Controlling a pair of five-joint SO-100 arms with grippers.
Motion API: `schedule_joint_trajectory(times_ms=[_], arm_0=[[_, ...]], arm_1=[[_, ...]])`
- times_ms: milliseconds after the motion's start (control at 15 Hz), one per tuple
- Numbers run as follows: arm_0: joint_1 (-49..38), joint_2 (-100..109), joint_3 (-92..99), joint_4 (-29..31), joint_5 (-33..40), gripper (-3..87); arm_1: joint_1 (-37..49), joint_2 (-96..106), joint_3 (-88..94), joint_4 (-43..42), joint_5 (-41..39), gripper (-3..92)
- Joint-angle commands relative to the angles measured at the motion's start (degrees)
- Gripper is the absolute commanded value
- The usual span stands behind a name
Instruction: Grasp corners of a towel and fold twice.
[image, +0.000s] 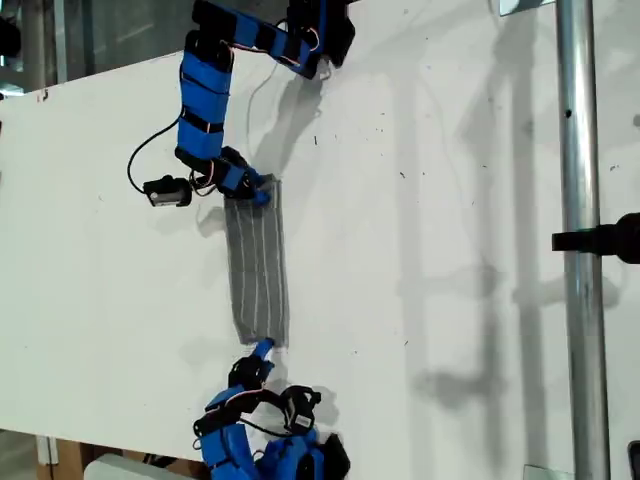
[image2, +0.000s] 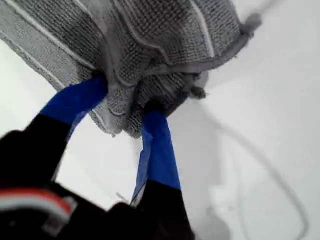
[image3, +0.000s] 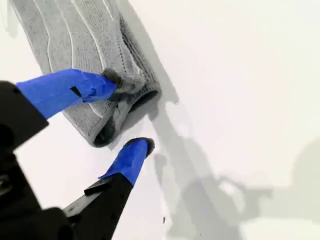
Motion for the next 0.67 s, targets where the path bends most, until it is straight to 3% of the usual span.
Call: schedule_joint_trajectory(times_ms=[0, 200, 333, 600], arm_0=[[2.8, 18.5, -3.3, 7.6, -1.7, 18.6], [7.0, 45.4, 1.7, 14.7, -3.3, 9.3], [13.2, 59.9, 9.8, 13.2, -5.8, 3.1], [22.7, 74.9, 24.2, 8.1, -12.0, -2.7]], arm_1=[[2.3, 18.0, -2.5, 7.4, 0.7, 31.5], [6.9, 41.6, 11.2, 11.8, 2.5, 34.6], [9.0, 55.2, 24.0, 10.6, 6.2, 35.5], [6.5, 59.6, 43.0, -7.4, 12.5, 37.8]])
